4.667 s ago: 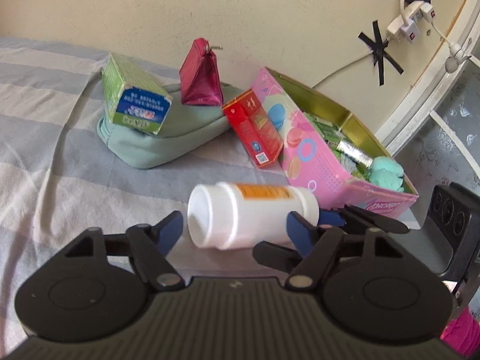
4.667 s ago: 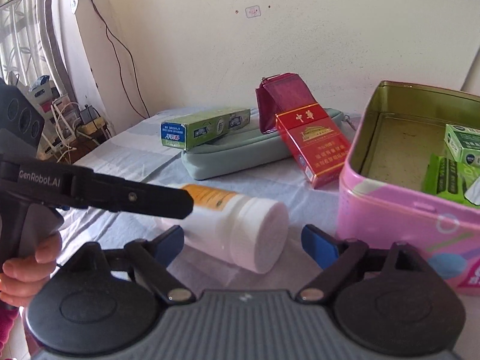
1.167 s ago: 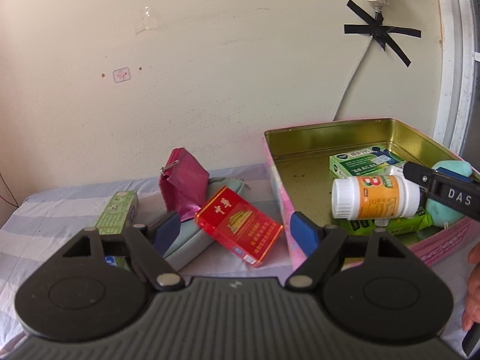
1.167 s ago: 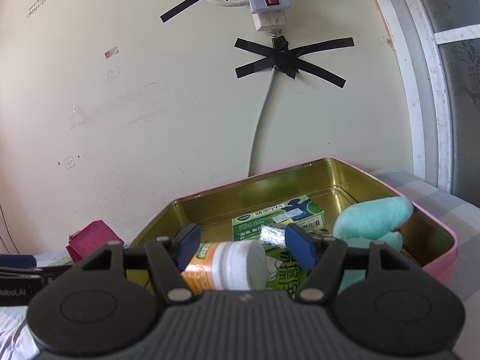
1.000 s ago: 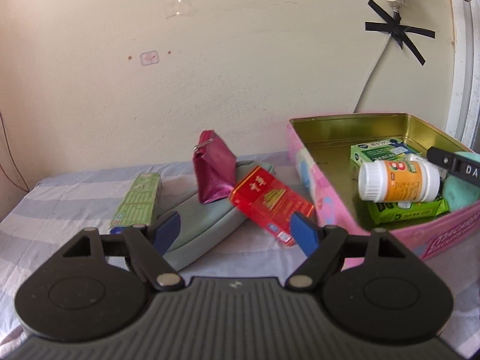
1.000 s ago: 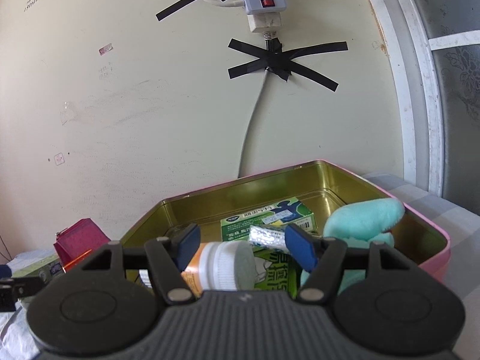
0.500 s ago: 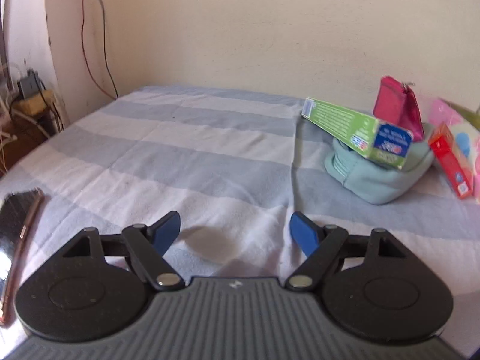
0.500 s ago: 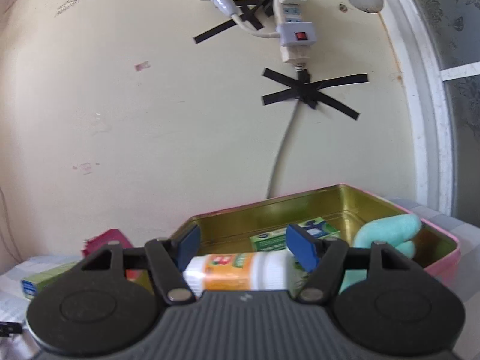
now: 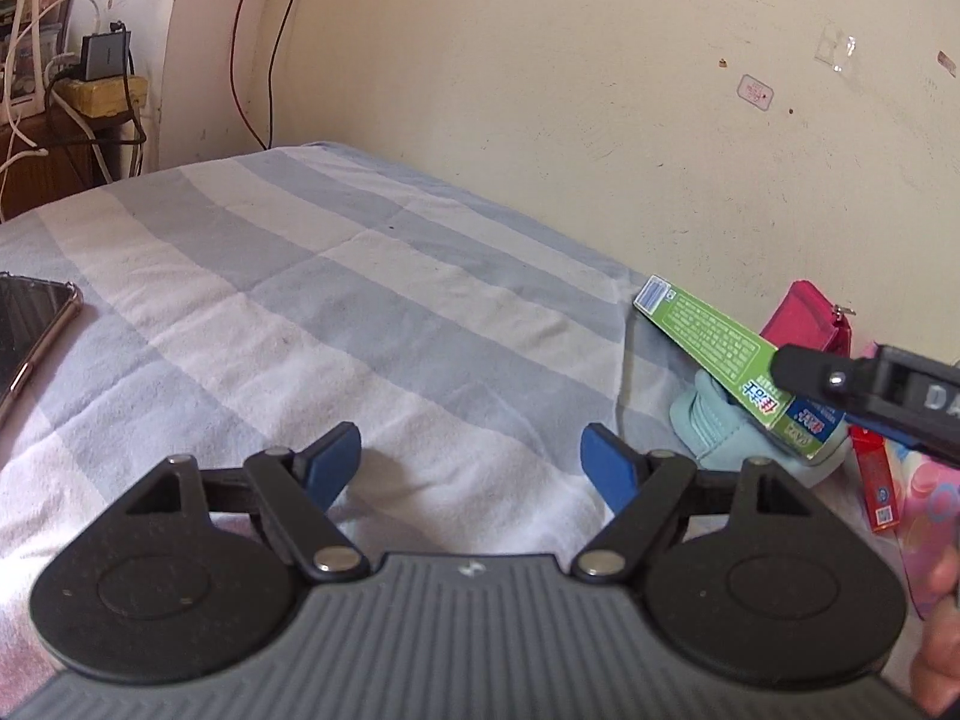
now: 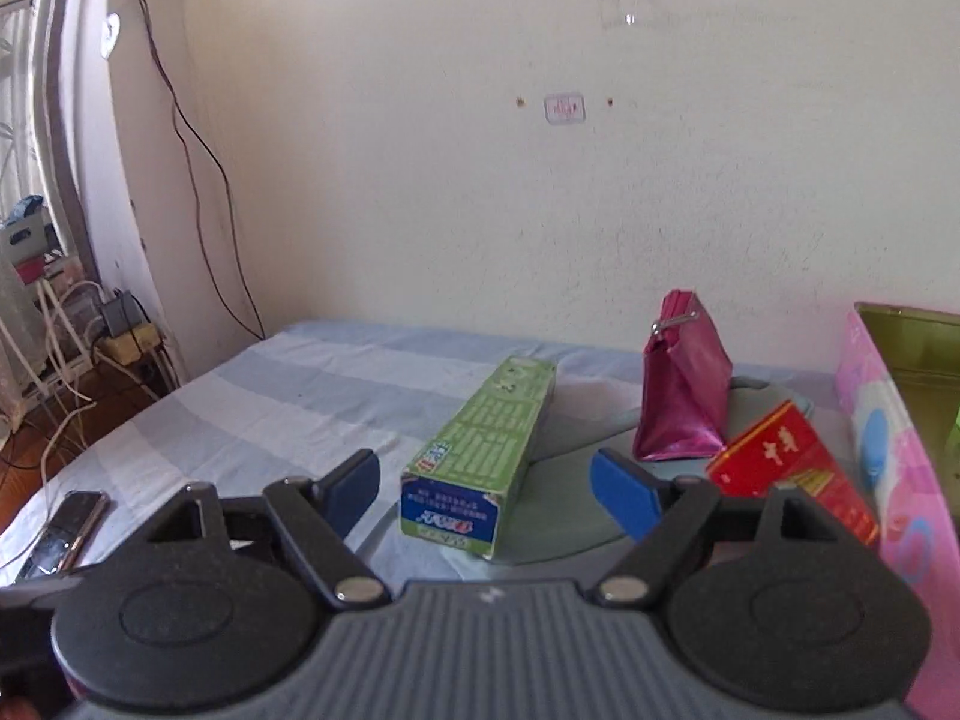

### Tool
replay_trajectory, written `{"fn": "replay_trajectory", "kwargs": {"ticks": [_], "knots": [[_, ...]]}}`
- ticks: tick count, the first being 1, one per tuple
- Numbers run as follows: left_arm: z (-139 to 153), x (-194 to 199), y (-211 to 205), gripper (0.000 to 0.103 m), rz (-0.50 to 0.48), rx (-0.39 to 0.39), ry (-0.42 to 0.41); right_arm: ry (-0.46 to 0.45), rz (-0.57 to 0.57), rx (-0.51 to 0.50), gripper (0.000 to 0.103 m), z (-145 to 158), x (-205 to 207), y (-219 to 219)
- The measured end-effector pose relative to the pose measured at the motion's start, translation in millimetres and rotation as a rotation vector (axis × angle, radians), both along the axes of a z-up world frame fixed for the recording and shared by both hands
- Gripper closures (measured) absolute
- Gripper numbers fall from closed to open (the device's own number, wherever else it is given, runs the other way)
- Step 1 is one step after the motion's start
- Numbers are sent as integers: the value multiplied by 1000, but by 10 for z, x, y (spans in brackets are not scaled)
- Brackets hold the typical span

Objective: Organize objects

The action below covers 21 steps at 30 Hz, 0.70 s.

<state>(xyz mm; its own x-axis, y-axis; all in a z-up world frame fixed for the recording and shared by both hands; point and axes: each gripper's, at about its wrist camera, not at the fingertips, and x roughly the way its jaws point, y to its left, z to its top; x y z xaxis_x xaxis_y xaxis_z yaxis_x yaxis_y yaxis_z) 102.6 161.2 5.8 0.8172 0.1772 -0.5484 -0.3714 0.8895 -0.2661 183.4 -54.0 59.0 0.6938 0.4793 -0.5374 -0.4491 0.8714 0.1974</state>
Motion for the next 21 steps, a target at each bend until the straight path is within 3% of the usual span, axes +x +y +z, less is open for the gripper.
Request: {"fn": "replay_trajectory", "kwargs": {"ticks": [1, 2, 5, 9, 11, 14, 16, 18, 21], "knots": [[-1, -3, 10, 21, 0, -8, -5, 52, 13, 16, 39, -49, 78, 18], [0, -13, 12, 20, -1, -14, -9, 109, 23, 43, 57, -97, 121, -10], [-9, 10, 24, 20, -5, -16, -10, 117, 33, 69, 60, -113, -2, -215], [-9, -15, 45, 20, -46, -46, -36, 120, 127, 112, 61, -50, -408, -845], [0, -35, 54, 20, -99, -75, -64, 115, 190, 110, 61, -64, -683, -1252], [28, -63, -45, 20, -228, -110, -102, 132, 179, 90, 60, -138, -1057, -1949], [59, -77, -201, 20, -316, -125, -109, 132, 82, 59, 52, -197, -1268, -2397], [119, -97, -435, 20, -403, -122, -107, 101, -124, 7, 36, -237, -1473, -2832], [226, -132, -859, 20, -525, -87, -101, 68, -317, 40, 36, -231, -1732, -3324]]}}
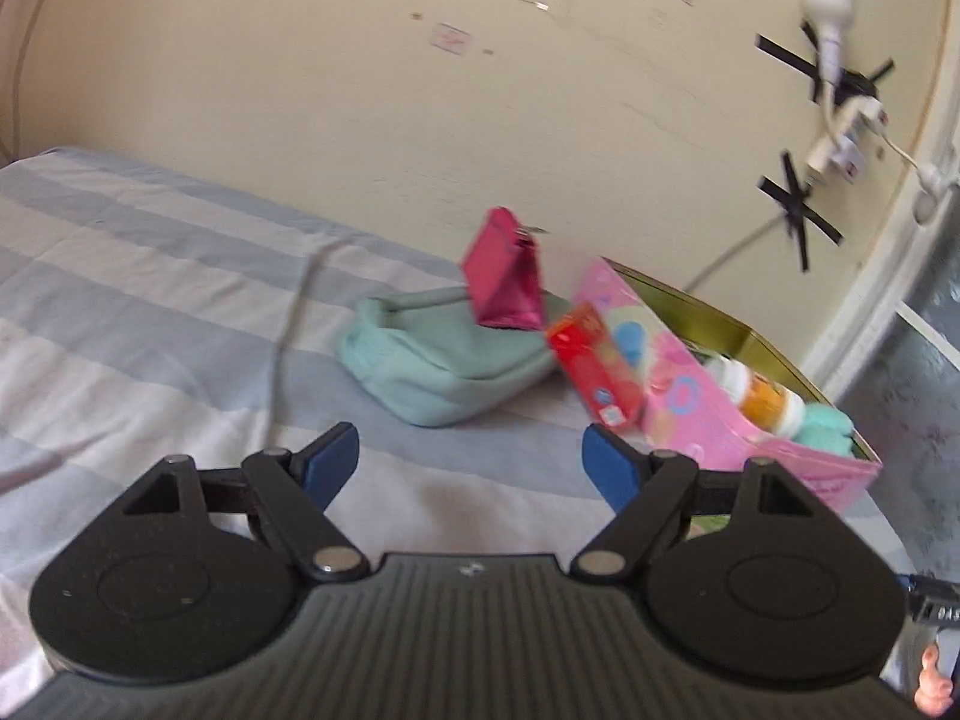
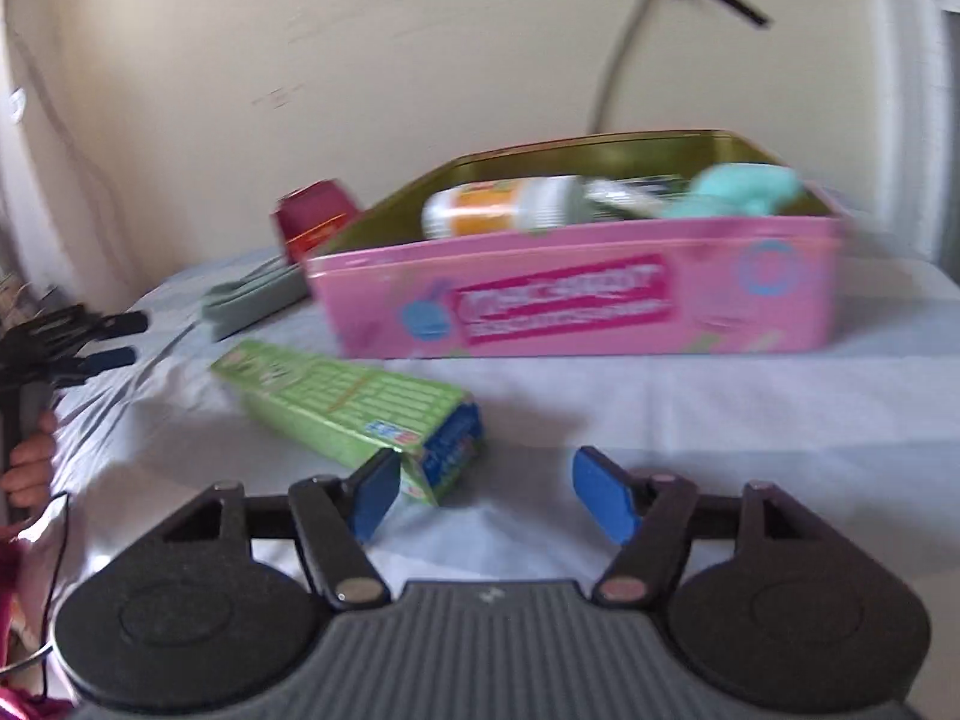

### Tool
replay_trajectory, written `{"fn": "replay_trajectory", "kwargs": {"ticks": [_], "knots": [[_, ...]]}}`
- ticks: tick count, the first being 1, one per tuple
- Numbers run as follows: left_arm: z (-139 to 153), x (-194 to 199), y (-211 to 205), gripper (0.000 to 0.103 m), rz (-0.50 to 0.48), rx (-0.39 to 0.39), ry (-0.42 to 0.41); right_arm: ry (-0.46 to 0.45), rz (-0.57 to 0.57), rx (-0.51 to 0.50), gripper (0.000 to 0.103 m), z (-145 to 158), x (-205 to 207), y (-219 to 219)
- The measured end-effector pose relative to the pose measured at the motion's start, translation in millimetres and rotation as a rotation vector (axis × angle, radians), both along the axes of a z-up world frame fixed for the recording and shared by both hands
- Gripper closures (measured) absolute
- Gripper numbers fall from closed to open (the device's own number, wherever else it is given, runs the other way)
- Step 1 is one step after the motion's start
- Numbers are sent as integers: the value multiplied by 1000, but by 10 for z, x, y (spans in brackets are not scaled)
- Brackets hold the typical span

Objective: Organize objects

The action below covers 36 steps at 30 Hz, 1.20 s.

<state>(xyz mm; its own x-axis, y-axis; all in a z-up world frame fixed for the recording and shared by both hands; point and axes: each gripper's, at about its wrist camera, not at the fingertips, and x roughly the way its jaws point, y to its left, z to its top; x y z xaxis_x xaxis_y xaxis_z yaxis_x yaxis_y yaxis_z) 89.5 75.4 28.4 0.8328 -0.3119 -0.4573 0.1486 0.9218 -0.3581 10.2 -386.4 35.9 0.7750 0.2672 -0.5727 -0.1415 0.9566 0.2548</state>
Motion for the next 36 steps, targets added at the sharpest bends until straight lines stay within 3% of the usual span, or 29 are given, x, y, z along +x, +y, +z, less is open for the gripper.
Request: {"fn": "replay_trajectory", "kwargs": {"ticks": [3, 7, 14, 19, 21, 22, 25, 28, 32, 36], "knots": [[62, 44, -413, 20, -103, 49, 28, -41, -44, 58, 36, -1, -156, -200], [6, 149, -783, 20, -185, 73, 104, -51, 16, 54, 36, -32, -155, -124], [-124, 238, -974, 21, -179, 105, 175, -43, 134, 35, 34, -68, 13, 173], [-183, 269, -1012, 23, -209, 53, 203, -28, 185, -12, 34, -118, 160, 353], [-203, 272, -1035, 35, -243, 3, 210, -13, 210, -3, 36, -164, 220, 407], [-203, 270, -1051, 35, -243, -1, 212, -25, 211, -9, 38, -173, 223, 437], [-154, 237, -1117, 36, -236, 27, 196, -39, 183, -68, 46, -154, 219, 501], [-8, 176, -1073, 40, -241, 1, 178, -44, 171, -13, 47, -64, 133, 410], [338, 133, -1093, 40, -270, -34, 91, -178, 160, 2, 49, 323, -63, 284], [626, 337, -1313, 40, -296, -35, 35, -252, 122, -29, 49, 588, 44, 144]]}}
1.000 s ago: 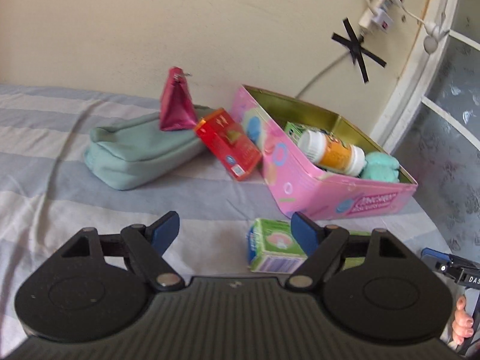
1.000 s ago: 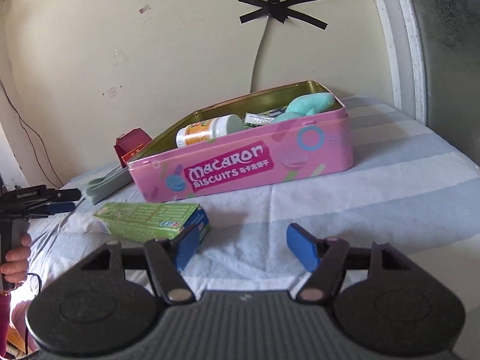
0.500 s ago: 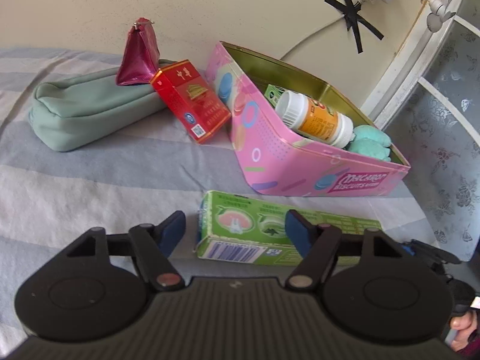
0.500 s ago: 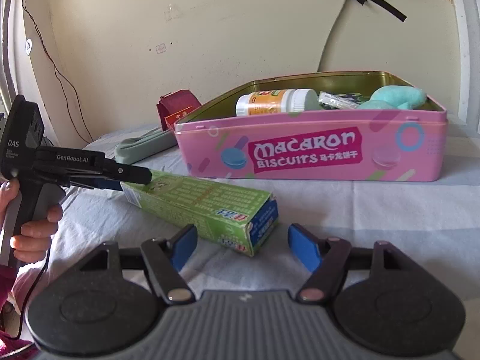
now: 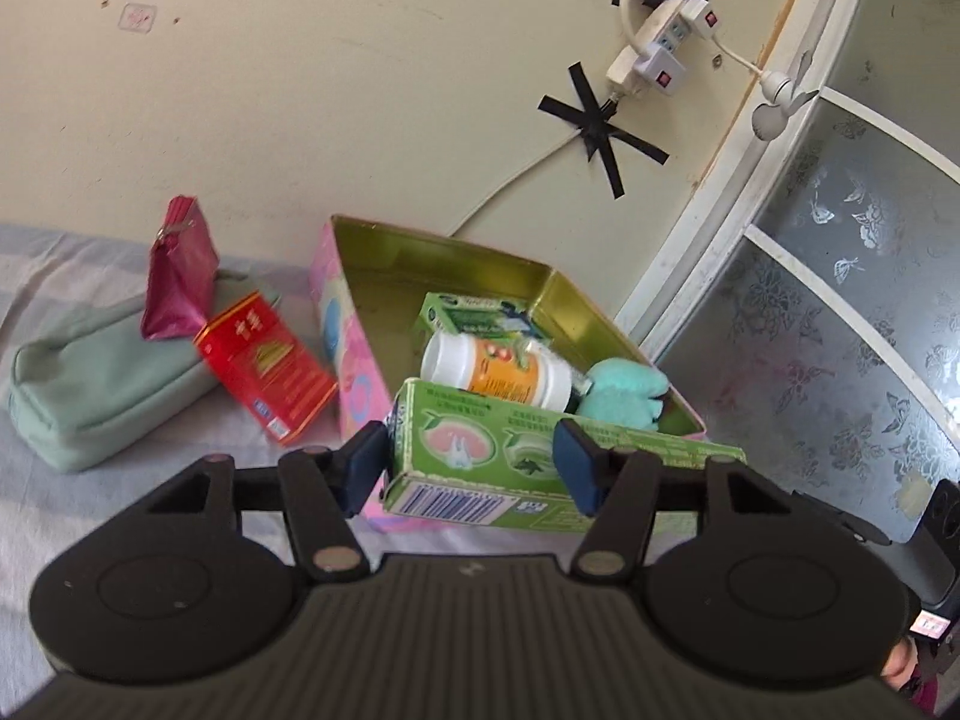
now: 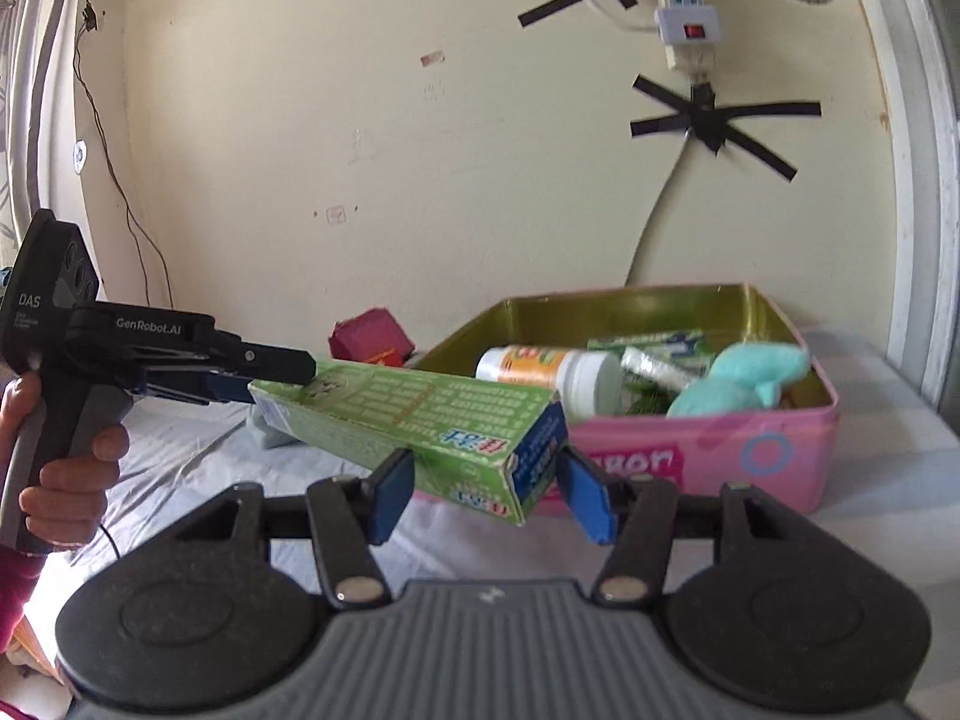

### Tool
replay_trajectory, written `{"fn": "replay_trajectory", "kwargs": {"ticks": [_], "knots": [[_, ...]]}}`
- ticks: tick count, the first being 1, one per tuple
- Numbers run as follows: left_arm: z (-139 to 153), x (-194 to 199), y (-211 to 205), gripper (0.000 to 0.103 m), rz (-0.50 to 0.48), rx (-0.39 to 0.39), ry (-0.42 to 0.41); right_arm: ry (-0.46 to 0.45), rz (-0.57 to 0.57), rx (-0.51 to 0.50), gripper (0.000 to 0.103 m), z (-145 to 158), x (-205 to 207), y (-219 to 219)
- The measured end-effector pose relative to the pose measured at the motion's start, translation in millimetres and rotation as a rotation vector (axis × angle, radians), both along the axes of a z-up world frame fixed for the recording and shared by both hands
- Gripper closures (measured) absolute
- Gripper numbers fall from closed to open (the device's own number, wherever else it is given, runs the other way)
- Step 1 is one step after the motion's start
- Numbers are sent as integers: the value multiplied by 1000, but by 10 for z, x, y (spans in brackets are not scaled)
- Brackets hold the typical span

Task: Organize objects
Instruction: 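Carry the toothpaste box into the pink tin and release it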

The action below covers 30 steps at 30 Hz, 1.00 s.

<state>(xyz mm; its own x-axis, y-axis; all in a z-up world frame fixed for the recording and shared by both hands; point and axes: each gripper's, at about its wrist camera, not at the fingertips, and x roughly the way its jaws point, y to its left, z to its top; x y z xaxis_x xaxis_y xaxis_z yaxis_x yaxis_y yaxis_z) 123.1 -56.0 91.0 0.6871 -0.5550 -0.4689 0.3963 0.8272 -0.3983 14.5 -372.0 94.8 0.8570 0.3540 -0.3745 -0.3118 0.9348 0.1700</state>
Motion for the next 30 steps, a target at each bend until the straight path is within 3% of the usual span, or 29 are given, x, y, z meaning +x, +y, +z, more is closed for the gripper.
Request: {"fn": "replay_trajectory", "kwargs": {"ticks": [9, 18, 22, 30], "knots": [[169, 877, -566, 40, 2, 38, -9, 34, -94, -39, 49, 137, 927, -279], [-135, 1711, -901, 41, 64, 74, 63, 139, -167, -67, 44, -63, 1926, -479], [-174, 1705, -948, 40, 86, 105, 58, 145, -203, 13, 44, -105, 1999, -591], [-80, 1087, -928, 40, 92, 189, -67, 121, -205, 101, 43, -129, 1427, -518]]}}
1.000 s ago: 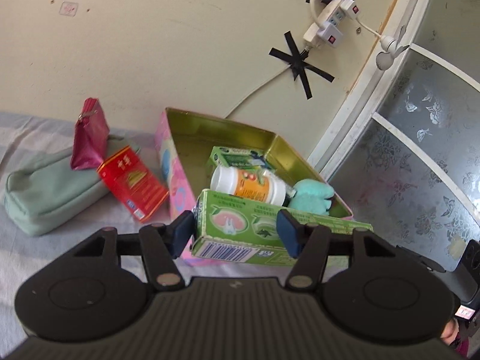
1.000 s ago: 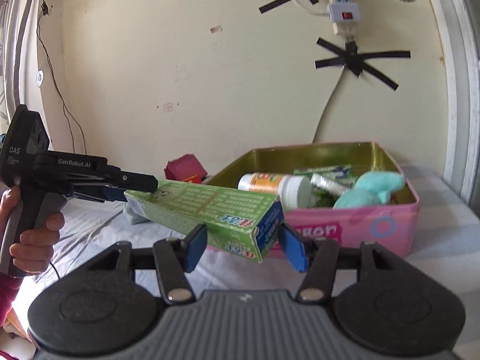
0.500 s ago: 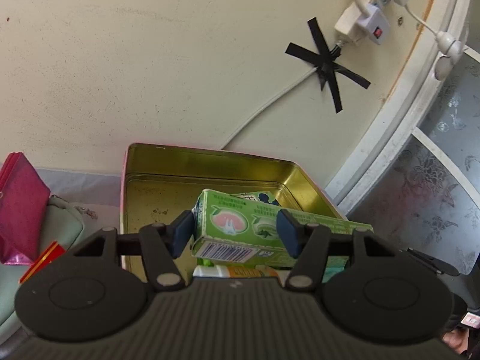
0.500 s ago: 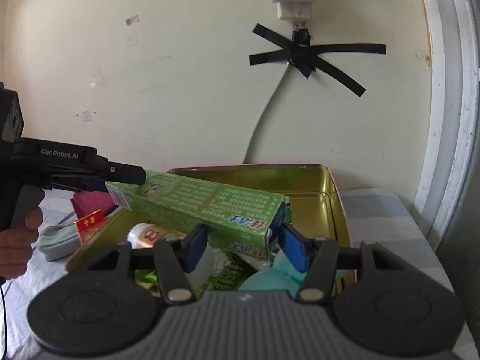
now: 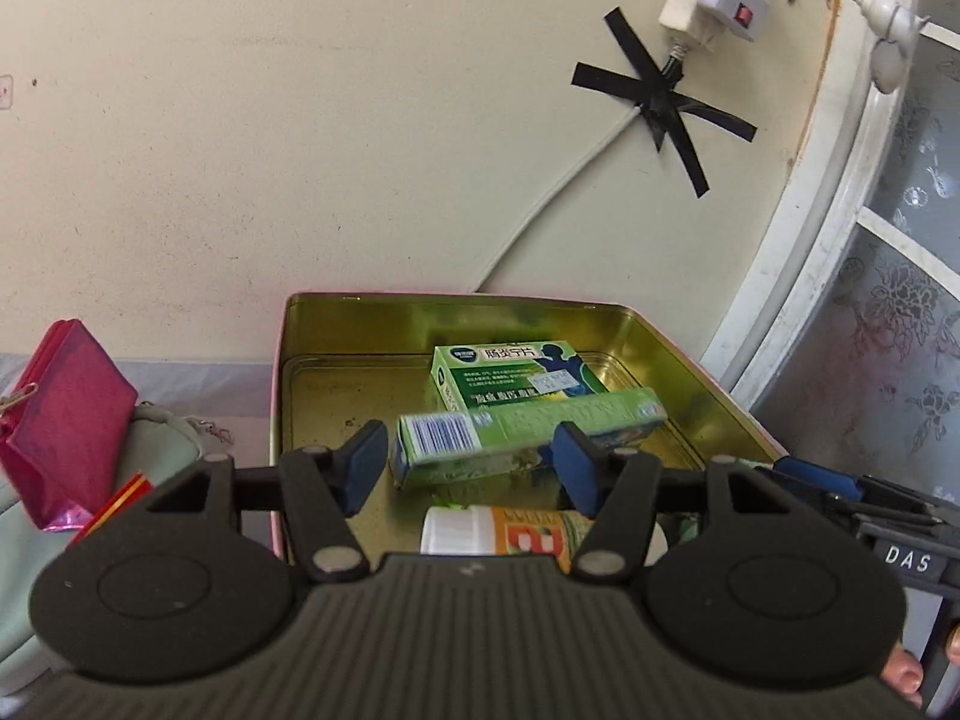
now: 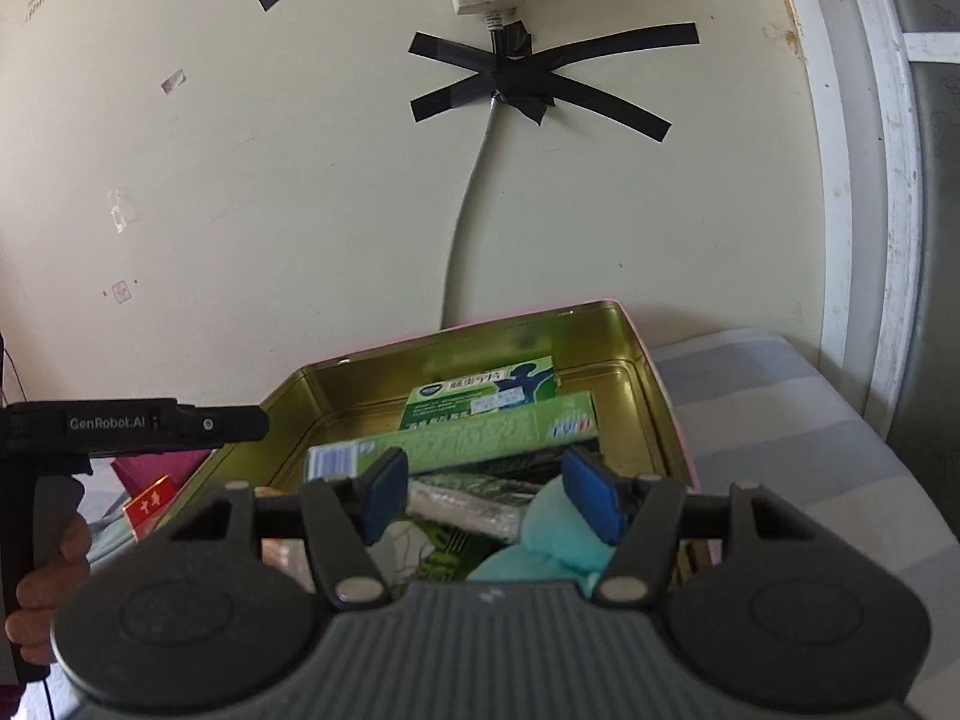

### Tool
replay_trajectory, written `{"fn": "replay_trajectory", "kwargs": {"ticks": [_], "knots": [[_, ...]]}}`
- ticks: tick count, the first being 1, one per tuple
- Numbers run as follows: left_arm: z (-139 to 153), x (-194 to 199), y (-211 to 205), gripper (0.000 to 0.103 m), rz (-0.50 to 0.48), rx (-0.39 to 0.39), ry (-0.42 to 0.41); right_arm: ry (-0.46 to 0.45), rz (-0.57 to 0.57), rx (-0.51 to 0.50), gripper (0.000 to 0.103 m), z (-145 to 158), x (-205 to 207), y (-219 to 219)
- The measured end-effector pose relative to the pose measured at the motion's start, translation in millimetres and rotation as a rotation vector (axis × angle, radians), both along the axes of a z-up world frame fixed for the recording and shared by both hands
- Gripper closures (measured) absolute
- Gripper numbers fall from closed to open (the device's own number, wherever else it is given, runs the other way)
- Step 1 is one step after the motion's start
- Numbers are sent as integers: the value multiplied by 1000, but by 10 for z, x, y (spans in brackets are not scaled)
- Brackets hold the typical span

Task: Organize objects
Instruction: 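Carry the toothpaste box into the pink tin and release it, then withdraw the left gripper from the tin toward the red cigarette pack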

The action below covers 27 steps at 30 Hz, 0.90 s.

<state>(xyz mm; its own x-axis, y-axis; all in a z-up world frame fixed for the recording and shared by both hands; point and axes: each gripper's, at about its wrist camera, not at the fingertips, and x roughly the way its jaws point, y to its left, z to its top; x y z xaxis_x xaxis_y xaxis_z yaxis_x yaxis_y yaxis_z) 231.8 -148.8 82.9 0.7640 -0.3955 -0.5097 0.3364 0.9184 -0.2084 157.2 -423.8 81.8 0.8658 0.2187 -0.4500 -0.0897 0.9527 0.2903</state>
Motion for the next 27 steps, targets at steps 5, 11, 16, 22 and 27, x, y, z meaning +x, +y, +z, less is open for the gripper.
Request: {"fn": "replay_trajectory", "kwargs": {"ticks": [5, 11, 16, 22, 27], "knots": [[38, -509, 129, 38, 8, 40, -87, -54, 6, 27, 39, 83, -426, 168], [-102, -1058, 479, 34, 40, 57, -138, -114, 22, 102, 38, 48, -885, 438], [-338, -1254, 885, 34, 95, 89, -83, -55, 94, 134, 38, -139, -1023, 795], [-766, -1214, 1472, 34, 231, 136, 87, 42, 207, 99, 38, -393, -1008, 1313], [-706, -1150, 1920, 34, 326, 90, 87, 111, 252, 63, 39, -580, -965, 1615]]}}
